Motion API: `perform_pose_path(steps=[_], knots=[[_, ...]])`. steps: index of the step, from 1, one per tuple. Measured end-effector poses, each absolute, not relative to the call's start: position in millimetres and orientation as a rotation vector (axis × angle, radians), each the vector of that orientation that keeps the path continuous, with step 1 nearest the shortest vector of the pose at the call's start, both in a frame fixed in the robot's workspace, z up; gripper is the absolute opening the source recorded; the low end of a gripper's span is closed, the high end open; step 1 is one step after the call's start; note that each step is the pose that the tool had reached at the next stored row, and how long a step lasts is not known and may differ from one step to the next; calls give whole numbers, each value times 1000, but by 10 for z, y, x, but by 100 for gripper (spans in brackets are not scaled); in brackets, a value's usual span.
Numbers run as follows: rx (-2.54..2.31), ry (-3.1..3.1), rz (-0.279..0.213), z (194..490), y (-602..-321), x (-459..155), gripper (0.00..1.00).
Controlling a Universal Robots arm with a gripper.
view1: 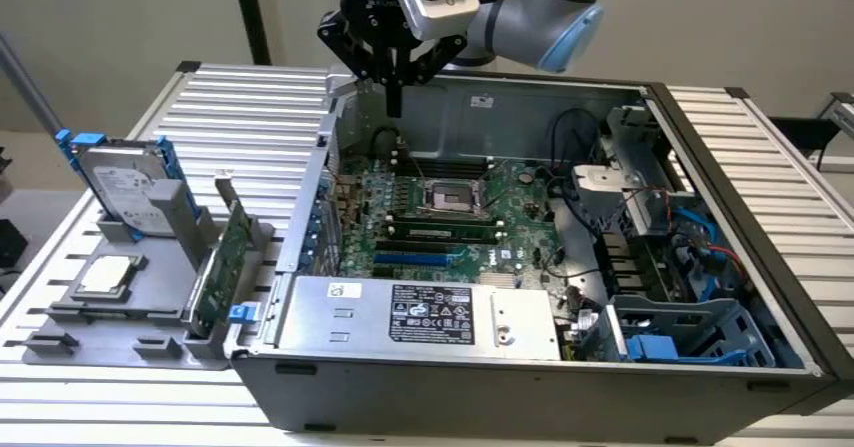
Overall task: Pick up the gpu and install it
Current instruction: 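Reach for the gpu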
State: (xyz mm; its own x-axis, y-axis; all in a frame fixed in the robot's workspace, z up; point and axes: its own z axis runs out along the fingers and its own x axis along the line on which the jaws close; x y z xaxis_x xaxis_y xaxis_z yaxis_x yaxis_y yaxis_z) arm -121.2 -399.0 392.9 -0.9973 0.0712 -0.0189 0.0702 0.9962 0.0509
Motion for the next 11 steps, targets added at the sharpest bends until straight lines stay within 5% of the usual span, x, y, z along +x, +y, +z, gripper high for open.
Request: perform_pose_path(steps=[11], knots=[[110,3118,78,3926,-4094,-1291,11]])
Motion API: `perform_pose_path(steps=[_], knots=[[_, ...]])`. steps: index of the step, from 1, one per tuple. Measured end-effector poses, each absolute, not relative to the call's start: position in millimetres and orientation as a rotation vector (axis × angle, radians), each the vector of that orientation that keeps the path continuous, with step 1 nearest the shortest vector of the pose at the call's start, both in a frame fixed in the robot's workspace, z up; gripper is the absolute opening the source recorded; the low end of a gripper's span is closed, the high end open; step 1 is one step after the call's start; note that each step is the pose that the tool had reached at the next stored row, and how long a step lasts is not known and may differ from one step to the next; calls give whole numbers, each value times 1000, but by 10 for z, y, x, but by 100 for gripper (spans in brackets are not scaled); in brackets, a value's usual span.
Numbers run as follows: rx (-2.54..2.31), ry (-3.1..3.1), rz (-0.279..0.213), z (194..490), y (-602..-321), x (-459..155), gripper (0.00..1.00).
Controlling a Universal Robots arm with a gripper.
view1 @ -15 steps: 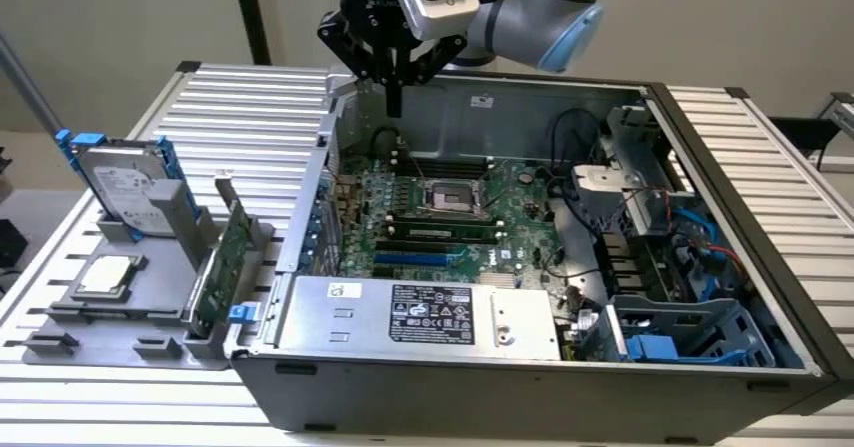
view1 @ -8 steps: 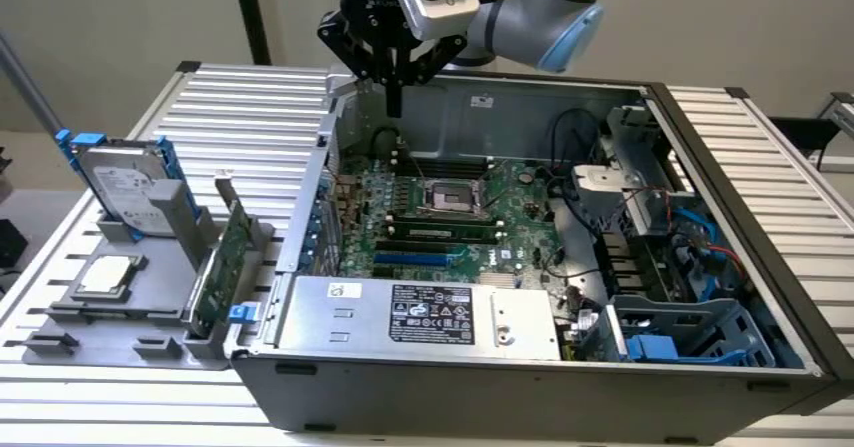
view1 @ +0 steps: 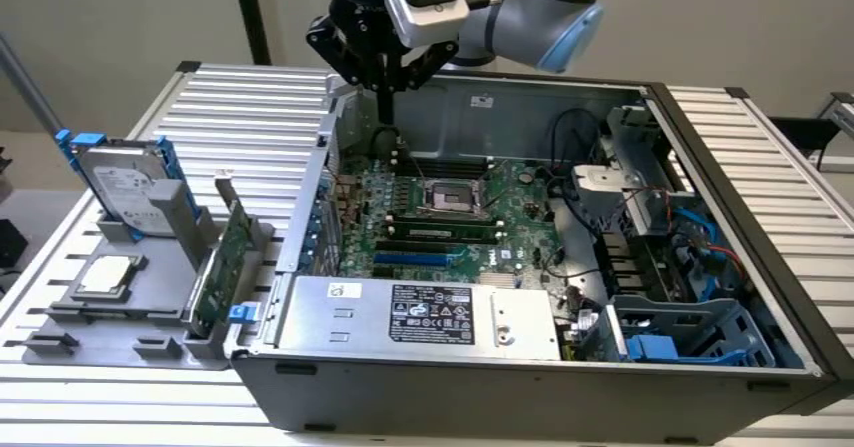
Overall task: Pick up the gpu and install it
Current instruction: 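Reach for the gpu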
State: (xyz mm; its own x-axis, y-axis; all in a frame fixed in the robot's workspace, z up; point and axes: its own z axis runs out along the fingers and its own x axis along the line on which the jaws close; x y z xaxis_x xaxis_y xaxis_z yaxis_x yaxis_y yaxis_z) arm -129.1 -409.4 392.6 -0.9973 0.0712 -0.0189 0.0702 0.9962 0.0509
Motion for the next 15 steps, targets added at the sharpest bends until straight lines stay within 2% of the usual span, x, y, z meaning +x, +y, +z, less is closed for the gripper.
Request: perform_pose_path(steps=[15], knots=[[110,3118,78,3877,-4318,-1919,11]])
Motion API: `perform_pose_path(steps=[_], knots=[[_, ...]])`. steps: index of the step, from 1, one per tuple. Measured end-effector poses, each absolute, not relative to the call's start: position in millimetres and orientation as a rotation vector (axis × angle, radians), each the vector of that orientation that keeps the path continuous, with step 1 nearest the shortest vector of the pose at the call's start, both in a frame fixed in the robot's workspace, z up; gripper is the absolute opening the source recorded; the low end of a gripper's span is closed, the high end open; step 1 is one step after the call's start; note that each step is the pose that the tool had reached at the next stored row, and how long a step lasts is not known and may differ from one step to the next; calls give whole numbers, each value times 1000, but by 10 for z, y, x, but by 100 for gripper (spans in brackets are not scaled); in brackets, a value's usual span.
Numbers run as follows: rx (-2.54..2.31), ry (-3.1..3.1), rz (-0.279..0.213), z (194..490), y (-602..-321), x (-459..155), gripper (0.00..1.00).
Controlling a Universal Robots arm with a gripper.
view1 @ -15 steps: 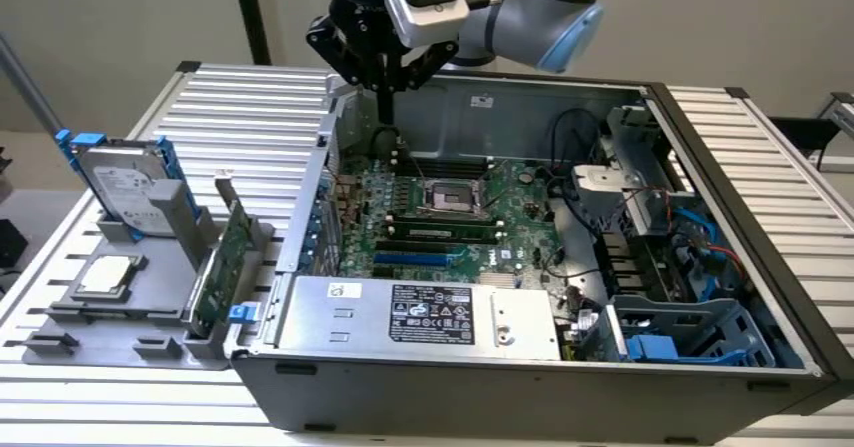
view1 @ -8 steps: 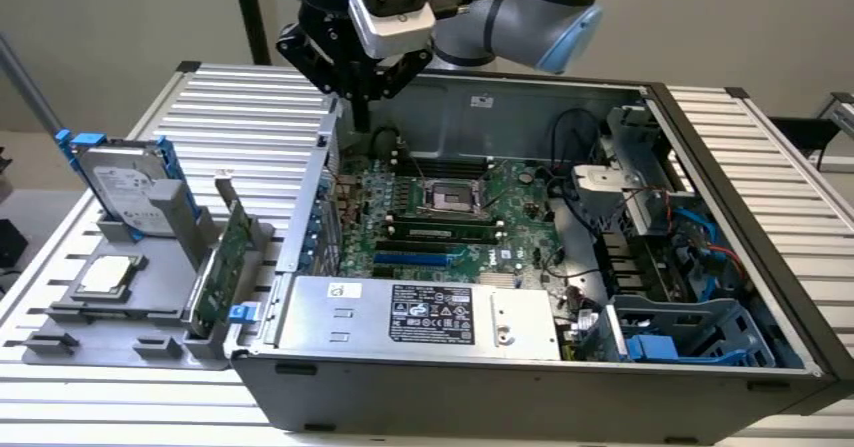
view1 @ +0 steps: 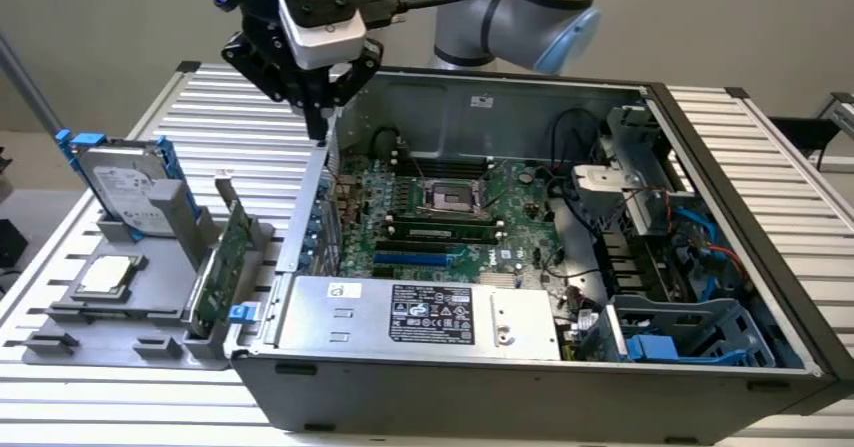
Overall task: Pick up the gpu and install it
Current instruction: 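Reach for the gpu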
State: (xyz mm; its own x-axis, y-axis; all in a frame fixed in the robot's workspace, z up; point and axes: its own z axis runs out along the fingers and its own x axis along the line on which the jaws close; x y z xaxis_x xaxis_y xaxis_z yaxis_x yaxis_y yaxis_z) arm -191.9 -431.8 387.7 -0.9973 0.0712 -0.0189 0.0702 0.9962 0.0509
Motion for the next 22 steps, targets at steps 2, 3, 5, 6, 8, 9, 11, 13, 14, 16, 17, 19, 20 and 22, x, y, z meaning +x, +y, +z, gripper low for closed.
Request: perform_pose_path(steps=[2,3,5,6,8,9,11,13,14,16,17,19,20,22], knots=[[111,3118,78,3859,-4328,-2013,11],[110,3118,78,3849,-4332,-2058,11],[111,3118,78,3828,-4341,-2149,11],[111,3118,78,3817,-4345,-2194,11],[110,3118,78,3796,-4353,-2284,11],[110,3118,78,3785,-4357,-2330,11],[111,3118,78,3764,-4365,-2421,11],[110,3118,78,3743,-4373,-2512,11],[110,3118,78,3732,-4377,-2556,11],[111,3118,78,3711,-4385,-2647,11],[111,3118,78,3700,-4389,-2692,11],[110,3118,78,3678,-4398,-2784,11],[110,3118,78,3668,-4402,-2829,11],[111,3118,78,3646,-4410,-2921,11]])
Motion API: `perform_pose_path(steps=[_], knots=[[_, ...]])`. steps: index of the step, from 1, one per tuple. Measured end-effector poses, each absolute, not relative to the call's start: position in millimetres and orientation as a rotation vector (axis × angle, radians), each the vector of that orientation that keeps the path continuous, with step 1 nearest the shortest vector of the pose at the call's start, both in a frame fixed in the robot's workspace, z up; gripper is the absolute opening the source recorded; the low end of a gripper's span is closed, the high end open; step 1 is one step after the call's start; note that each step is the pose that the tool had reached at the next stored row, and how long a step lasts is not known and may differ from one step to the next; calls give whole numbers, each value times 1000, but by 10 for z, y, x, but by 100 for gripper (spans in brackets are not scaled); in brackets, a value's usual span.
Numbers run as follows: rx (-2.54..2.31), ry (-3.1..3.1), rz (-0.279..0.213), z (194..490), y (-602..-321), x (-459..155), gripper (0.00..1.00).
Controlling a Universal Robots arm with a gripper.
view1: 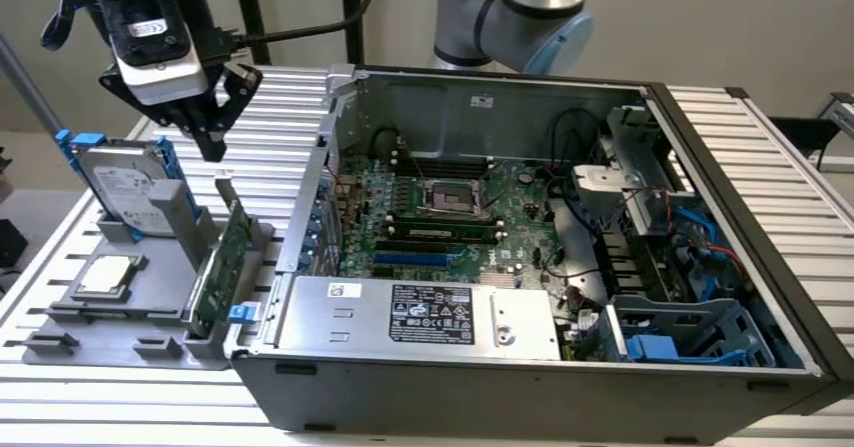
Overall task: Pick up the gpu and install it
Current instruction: 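Reach for the gpu, then pick up the gpu and move the gpu toward the slot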
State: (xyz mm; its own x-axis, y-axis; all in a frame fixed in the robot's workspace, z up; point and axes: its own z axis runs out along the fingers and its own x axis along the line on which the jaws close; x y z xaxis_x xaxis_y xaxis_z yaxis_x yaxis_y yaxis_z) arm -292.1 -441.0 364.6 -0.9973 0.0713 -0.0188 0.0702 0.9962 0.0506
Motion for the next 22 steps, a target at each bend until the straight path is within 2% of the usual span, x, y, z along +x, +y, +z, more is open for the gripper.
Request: perform_pose_path(steps=[6,13,22], knots=[[111,3118,78,3597,-4454,-3159,11],[110,3118,77,3585,-4661,-3192,11],[110,3118,77,3584,-4663,-3193,11]])
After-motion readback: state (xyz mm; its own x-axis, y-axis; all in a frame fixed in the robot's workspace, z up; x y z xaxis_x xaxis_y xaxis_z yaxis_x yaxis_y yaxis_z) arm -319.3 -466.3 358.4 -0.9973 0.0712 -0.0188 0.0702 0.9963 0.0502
